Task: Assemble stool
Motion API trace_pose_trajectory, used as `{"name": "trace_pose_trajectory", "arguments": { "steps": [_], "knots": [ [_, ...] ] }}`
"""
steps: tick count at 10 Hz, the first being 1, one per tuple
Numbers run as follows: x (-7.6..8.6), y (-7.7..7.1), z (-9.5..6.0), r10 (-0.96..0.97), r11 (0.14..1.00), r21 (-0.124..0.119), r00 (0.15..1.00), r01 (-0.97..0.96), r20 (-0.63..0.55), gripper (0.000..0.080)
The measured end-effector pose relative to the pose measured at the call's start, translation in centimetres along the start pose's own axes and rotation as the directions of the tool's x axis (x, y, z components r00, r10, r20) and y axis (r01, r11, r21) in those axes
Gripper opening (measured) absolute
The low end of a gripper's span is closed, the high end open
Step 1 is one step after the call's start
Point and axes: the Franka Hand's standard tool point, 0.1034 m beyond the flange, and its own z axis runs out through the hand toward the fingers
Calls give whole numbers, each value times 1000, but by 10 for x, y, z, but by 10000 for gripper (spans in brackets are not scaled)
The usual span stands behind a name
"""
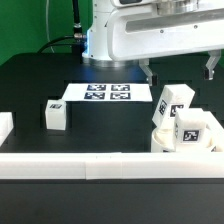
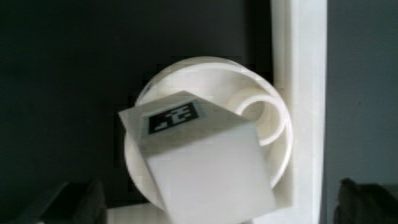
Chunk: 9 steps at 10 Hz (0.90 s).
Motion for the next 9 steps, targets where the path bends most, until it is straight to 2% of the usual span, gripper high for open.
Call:
{"name": "trace_pose_trajectory", "arguments": {
  "steps": [3, 4, 5, 8, 9],
  "knots": [
    [0, 1, 0, -237, 972, -2, 972, 237, 1, 648],
    [0, 1, 1, -367, 930, -21, 930, 367, 5, 648],
    [-1, -1, 1, -515, 857, -26, 857, 515, 12, 648],
    [-1, 1, 2, -632, 775, -26, 775, 632, 13, 648],
    [-1, 1, 2, -689, 724, -27, 725, 689, 17, 648]
  ]
}}
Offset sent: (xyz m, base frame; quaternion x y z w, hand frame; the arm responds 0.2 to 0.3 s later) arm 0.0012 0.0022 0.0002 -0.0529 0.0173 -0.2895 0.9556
